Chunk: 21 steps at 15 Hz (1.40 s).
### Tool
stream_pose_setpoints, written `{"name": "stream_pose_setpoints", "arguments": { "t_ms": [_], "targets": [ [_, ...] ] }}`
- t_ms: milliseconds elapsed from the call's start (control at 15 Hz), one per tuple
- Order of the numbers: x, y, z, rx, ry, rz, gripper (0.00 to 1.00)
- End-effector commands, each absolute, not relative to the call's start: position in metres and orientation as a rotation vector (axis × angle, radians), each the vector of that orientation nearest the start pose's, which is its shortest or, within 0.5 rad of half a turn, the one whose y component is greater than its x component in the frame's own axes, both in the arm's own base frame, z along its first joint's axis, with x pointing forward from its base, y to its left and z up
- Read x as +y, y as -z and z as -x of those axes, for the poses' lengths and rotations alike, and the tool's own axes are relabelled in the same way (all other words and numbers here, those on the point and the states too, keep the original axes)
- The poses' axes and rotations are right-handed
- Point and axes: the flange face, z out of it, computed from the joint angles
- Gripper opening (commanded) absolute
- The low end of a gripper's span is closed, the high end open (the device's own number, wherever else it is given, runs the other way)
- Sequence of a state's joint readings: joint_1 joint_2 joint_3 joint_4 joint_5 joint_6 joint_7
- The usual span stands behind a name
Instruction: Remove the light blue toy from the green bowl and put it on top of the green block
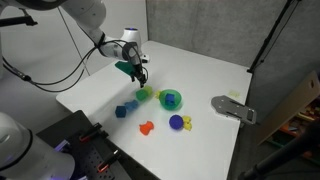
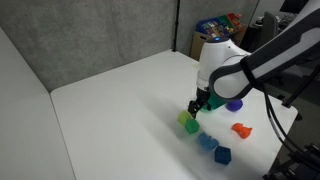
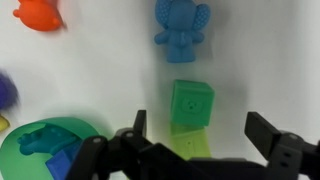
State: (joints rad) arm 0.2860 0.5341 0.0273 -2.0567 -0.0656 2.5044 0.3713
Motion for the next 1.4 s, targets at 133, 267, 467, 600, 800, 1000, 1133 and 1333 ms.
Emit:
{"name": "stream_pose_setpoints", "arguments": {
  "t_ms": [133,267,467,600,800,1000,1133,1333],
  "targets": [
    [0.188,-0.135,-0.553,0.06,-0.059,3.23,1.0],
    [0.192,-0.123,-0.553,0.097,-0.038,3.236,1.0],
    [0.198,-0.103,-0.554,0.125,-0.046,3.241,1.0],
    [0.201,-0.093,-0.557,0.129,-0.05,3.243,1.0],
    [0.2,-0.08,-0.568,0.145,-0.038,3.251,1.0],
    [0.199,-0.071,-0.58,0.183,-0.026,3.249,1.0],
    [0.2,-0.067,-0.586,0.207,-0.024,3.244,1.0],
    [0.205,-0.064,-0.589,0.245,-0.03,3.234,1.0]
  ]
}}
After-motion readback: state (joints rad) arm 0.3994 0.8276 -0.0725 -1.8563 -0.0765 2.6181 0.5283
